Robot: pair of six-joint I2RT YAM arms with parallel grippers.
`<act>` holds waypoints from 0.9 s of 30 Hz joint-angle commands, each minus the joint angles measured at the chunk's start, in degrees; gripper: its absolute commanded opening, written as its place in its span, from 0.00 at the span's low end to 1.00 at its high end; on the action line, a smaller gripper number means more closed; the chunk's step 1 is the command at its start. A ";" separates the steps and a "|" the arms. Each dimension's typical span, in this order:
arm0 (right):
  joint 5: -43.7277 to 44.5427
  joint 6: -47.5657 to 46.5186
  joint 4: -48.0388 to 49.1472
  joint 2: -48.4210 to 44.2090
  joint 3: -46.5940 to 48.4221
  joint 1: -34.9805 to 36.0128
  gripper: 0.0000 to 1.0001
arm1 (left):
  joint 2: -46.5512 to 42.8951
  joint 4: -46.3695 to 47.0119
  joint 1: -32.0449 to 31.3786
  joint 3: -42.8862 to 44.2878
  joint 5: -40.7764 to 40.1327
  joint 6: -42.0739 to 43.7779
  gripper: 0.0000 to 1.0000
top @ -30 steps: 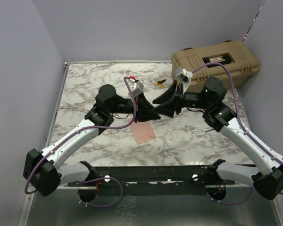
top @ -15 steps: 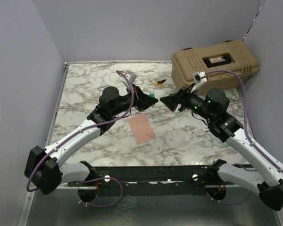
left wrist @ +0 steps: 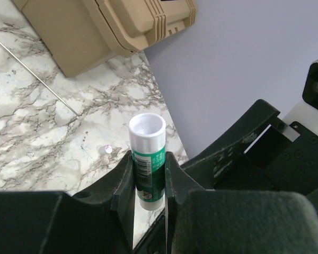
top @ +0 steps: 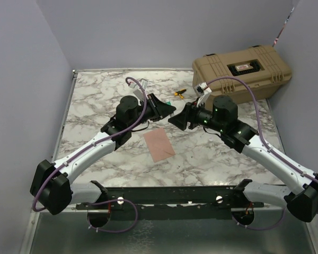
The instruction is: Place the letter into the envelope and seal it
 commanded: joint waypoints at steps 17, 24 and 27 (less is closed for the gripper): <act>0.36 -4.26 5.04 6.57 2.36 0.39 0.53 | -3.85 4.75 -0.11 -4.97 2.20 -6.08 0.00; 1.90 -2.11 10.10 7.69 1.44 0.35 0.07 | -4.32 4.44 0.03 -5.24 4.78 -5.06 0.12; 1.90 -4.92 11.70 6.08 -0.40 0.41 0.00 | -4.04 4.18 0.92 -4.68 6.82 -5.17 0.36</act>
